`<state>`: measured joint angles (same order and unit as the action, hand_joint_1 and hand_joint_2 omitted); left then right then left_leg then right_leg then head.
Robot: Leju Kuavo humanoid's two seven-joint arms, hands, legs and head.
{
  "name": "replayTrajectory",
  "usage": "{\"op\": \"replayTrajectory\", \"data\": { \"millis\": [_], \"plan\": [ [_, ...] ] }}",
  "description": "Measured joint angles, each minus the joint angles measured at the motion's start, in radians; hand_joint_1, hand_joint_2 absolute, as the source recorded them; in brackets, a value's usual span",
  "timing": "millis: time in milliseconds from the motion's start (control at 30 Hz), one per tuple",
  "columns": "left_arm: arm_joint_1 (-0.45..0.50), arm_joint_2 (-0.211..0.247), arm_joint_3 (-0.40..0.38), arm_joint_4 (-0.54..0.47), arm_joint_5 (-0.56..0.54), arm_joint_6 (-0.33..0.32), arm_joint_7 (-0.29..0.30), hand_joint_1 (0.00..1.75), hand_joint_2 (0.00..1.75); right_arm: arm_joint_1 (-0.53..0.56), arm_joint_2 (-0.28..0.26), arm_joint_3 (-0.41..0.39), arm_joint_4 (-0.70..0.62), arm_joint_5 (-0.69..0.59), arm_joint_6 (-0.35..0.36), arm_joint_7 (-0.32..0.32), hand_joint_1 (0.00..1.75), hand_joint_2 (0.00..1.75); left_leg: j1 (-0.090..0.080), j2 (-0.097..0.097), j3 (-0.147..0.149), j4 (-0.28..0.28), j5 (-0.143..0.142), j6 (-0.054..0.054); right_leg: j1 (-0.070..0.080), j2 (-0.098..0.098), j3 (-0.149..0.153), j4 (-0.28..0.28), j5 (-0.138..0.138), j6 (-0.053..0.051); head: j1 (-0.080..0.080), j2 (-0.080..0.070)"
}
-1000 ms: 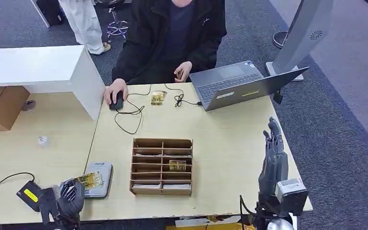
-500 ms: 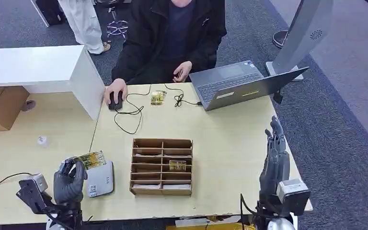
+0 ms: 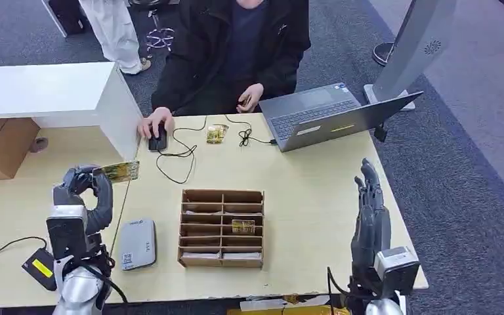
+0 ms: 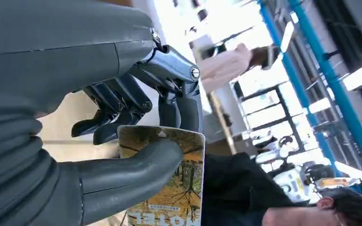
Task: Pass the card to the sensor for recognition and then transmit it.
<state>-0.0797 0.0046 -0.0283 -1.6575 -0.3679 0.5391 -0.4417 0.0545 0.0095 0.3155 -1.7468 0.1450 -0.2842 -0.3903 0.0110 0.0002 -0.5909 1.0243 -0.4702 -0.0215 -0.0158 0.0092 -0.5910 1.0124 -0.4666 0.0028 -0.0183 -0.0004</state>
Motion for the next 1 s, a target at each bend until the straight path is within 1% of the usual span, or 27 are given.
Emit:
{"op": "replayTrajectory", "data": {
  "millis": [167, 233, 267, 333, 400, 500, 667, 833, 900, 1000],
  "plan": [
    [-0.047, 0.009, -0.035, 0.006, -0.191, 0.089, 0.04, 1.75, 1.75, -0.002, 0.0, 0.0, 0.001, 0.003, 0.014, 0.0, 0.0, 0.0, 0.0, 0.0, 0.0, 0.0, 0.0, 0.0, 0.0, 0.0, 0.0, 0.0, 0.0, 0.0, 0.0, 0.0],
    [-0.061, 0.008, -0.047, 0.015, -0.326, 0.135, 0.059, 1.75, 1.75, -0.007, 0.0, 0.0, 0.005, 0.008, 0.022, 0.0, 0.0, 0.0, 0.0, 0.0, 0.0, 0.0, 0.0, 0.0, 0.0, 0.0, 0.0, 0.0, 0.0, 0.0, 0.0, 0.0],
    [-0.068, 0.005, -0.048, 0.02, -0.411, 0.146, 0.069, 1.75, 1.75, -0.013, 0.0, 0.003, 0.008, 0.009, 0.025, 0.0, 0.0, 0.0, 0.0, 0.0, 0.0, 0.0, 0.0, 0.0, 0.0, 0.0, 0.0, 0.0, 0.0, 0.0, 0.0, 0.0],
    [-0.086, -0.004, -0.048, 0.032, -0.555, 0.149, 0.08, 1.75, 1.75, -0.026, 0.0, 0.009, 0.013, 0.009, 0.033, 0.0, 0.0, 0.0, 0.0, 0.0, 0.0, 0.0, 0.0, 0.0, 0.0, 0.0, 0.0, 0.0, 0.0, 0.0, 0.0, 0.0],
    [-0.108, -0.013, -0.047, 0.045, -0.66, 0.15, 0.088, 1.75, 1.75, -0.039, 0.0, 0.014, 0.019, 0.008, 0.042, 0.002, 0.0, 0.0, 0.0, 0.0, 0.0, 0.0, 0.0, 0.0, 0.0, 0.0, 0.0, 0.0, 0.0, 0.0, 0.0, 0.0],
    [-0.156, -0.023, -0.046, 0.074, -0.784, 0.151, 0.107, 1.75, 1.75, -0.058, 0.0, 0.024, 0.029, 0.0, 0.052, 0.003, 0.0, 0.0, 0.0, 0.0, 0.0, 0.0, 0.001, 0.0, 0.0, 0.0, 0.0, 0.0, 0.0, 0.0, 0.0, 0.0],
    [-0.238, -0.022, -0.042, 0.129, -0.918, 0.151, 0.139, 1.75, 1.75, -0.086, 0.0, 0.038, 0.043, -0.006, 0.062, 0.003, 0.0, 0.0, 0.0, 0.0, 0.0, 0.0, 0.001, 0.0, 0.0, 0.0, 0.0, 0.0, 0.001, 0.0, 0.0, 0.0],
    [-0.3, -0.014, -0.041, 0.175, -1.031, 0.151, 0.197, 1.75, 1.75, -0.102, 0.0, 0.05, 0.057, -0.019, 0.064, 0.003, 0.0, 0.0, 0.0, 0.0, 0.0, 0.0, 0.001, 0.0, 0.0, 0.0, 0.0, 0.0, 0.001, 0.0, 0.0, 0.0],
    [-0.316, -0.009, -0.041, 0.189, -1.064, 0.151, 0.22, 1.75, 1.75, -0.106, 0.0, 0.051, 0.062, -0.021, 0.065, 0.003, 0.0, 0.0, 0.0, 0.0, 0.0, 0.0, 0.001, 0.0, 0.0, 0.0, 0.0, 0.0, 0.001, 0.0, 0.0, 0.0],
    [-0.316, -0.009, -0.041, 0.189, -1.064, 0.151, 0.22, 1.75, 1.75, -0.106, 0.0, 0.051, 0.062, -0.021, 0.065, 0.003, 0.0, 0.0, 0.0, 0.0, 0.0, 0.0, 0.001, 0.0, 0.0, 0.0, 0.0, 0.0, 0.001, 0.0, 0.0, 0.0]
  ]
}}
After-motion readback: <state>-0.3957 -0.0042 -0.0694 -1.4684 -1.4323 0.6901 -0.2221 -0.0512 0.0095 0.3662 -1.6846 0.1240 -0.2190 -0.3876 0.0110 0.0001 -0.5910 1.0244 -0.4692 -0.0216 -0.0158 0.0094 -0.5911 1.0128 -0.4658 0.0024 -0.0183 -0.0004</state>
